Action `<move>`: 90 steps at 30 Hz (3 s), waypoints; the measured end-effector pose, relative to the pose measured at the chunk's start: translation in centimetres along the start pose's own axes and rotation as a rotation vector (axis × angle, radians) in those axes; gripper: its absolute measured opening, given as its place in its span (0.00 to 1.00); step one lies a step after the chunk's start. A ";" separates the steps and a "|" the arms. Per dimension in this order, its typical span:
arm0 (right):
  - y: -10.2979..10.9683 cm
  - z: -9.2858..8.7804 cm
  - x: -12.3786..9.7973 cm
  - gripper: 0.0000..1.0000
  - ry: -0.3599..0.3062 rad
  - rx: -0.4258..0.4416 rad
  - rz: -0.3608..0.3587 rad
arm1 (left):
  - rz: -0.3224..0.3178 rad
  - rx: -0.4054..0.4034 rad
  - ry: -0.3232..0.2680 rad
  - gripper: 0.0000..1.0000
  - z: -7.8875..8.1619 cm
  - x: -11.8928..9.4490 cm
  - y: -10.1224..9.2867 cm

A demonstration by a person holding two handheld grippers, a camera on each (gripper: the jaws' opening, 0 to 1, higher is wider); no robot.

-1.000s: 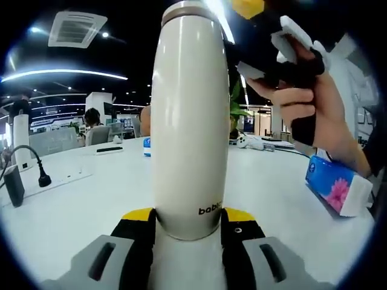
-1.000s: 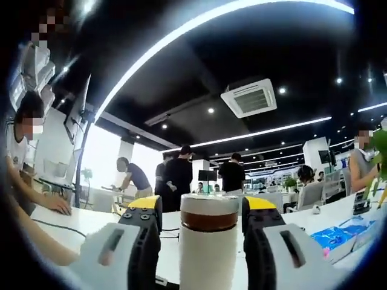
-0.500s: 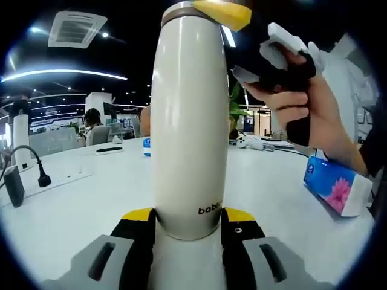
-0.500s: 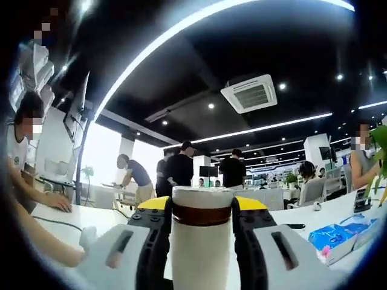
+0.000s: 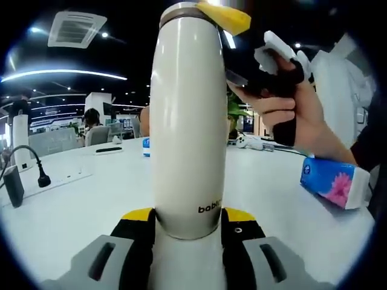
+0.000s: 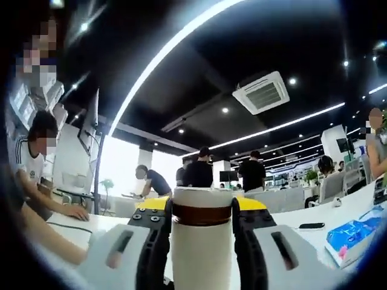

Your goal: Grasp the water cup twist off the cup lid place the cup lid on the table

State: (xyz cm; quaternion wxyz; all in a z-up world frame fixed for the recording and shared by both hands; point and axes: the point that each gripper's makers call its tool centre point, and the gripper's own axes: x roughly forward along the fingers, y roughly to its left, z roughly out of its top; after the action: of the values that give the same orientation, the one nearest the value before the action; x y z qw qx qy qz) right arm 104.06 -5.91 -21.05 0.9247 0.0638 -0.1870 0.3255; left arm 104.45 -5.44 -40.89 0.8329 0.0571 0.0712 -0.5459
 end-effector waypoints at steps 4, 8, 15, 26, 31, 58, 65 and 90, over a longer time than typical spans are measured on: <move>-0.3 0.0 0.1 0.43 -0.007 -0.010 0.018 | -0.004 0.002 -0.001 0.45 0.0 0.0 0.0; -0.1 -0.1 0.1 0.43 -0.009 0.008 0.052 | -0.004 0.003 -0.001 0.45 0.0 0.0 -0.1; 1.0 0.0 0.1 0.43 -0.013 -0.041 0.141 | -0.007 0.005 -0.002 0.45 0.0 0.1 -0.1; -0.2 -0.2 0.2 0.42 -0.029 0.085 0.241 | -0.009 0.007 -0.003 0.46 0.0 0.1 -0.1; -0.2 0.0 0.2 0.42 -0.028 0.088 0.284 | -0.010 0.007 -0.002 0.46 0.0 0.1 -0.1; 0.8 -0.5 0.3 0.43 -0.018 0.289 0.521 | -0.002 0.000 0.005 0.42 -0.1 0.0 0.6; 0.3 -0.6 0.4 0.44 -0.015 0.334 0.531 | -0.002 -0.001 0.007 0.42 -0.1 0.1 0.8; 2.3 -2.1 0.0 0.64 0.065 0.072 0.383 | 0.001 0.003 0.006 0.42 0.0 0.2 0.4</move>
State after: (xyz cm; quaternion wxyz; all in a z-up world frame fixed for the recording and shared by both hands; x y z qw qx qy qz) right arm 103.30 -3.62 -22.98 0.8485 0.0495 -0.1539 0.5039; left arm 104.92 -5.43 -40.97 0.8329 0.0598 0.0727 -0.5453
